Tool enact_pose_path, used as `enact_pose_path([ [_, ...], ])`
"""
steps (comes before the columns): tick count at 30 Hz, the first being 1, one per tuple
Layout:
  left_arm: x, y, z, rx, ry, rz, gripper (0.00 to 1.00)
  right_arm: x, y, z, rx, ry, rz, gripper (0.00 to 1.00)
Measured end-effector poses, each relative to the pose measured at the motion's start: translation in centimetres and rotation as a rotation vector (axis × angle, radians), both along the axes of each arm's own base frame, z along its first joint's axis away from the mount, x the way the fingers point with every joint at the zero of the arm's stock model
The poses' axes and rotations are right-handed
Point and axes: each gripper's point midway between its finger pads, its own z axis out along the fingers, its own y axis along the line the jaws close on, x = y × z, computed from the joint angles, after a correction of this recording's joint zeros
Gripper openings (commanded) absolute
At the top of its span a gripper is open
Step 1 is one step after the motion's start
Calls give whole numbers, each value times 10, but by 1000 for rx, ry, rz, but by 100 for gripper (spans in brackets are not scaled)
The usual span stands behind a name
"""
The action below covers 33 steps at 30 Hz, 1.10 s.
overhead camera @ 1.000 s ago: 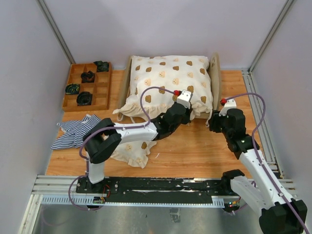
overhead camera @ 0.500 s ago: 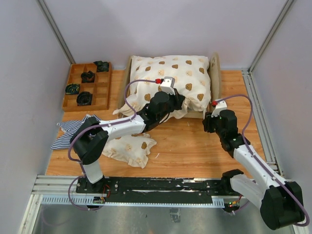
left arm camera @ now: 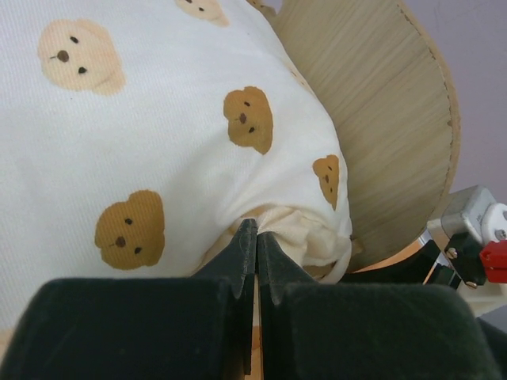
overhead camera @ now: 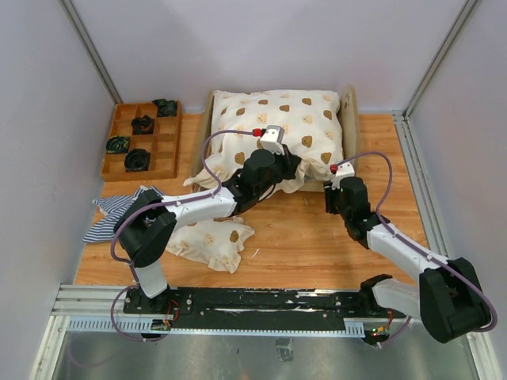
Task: Set up the pet bed
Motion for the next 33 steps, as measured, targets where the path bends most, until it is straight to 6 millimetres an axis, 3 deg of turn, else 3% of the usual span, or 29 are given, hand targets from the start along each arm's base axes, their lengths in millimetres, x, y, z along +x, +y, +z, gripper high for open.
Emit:
enact_pose_path([
  [3, 0, 0, 0, 0, 0, 0, 0, 3, -2, -6, -16, 19, -19, 36],
  [4, 0, 0, 0, 0, 0, 0, 0, 4, -2, -8, -20, 27, -23, 31],
  [6, 0, 0, 0, -1, -1, 1, 0, 7, -1, -12, -27, 45, -25, 5],
  [8, 1, 1, 0, -4, 1, 3, 0, 9, 0, -14, -35, 53, -20, 0],
  [10, 2, 2, 0, -4, 0, 7, 0, 9, 2, -9, -38, 54, -14, 0],
  [13, 3, 4, -1, -3, 0, 12, 0, 5, 4, 12, -16, 14, 9, 0],
  [20, 7, 7, -5, 1, -2, 33, 0, -18, 13, 104, 102, -155, 89, 0],
  [25, 12, 5, -24, 22, 15, 41, 0, -24, 42, 123, 235, -118, 181, 0],
  [29, 14, 6, -36, 44, 27, 51, 0, -25, 63, 122, 361, -37, 212, 1],
  [33, 16, 8, -37, 52, 23, 63, 0, -27, 73, 140, 458, -20, 207, 26],
])
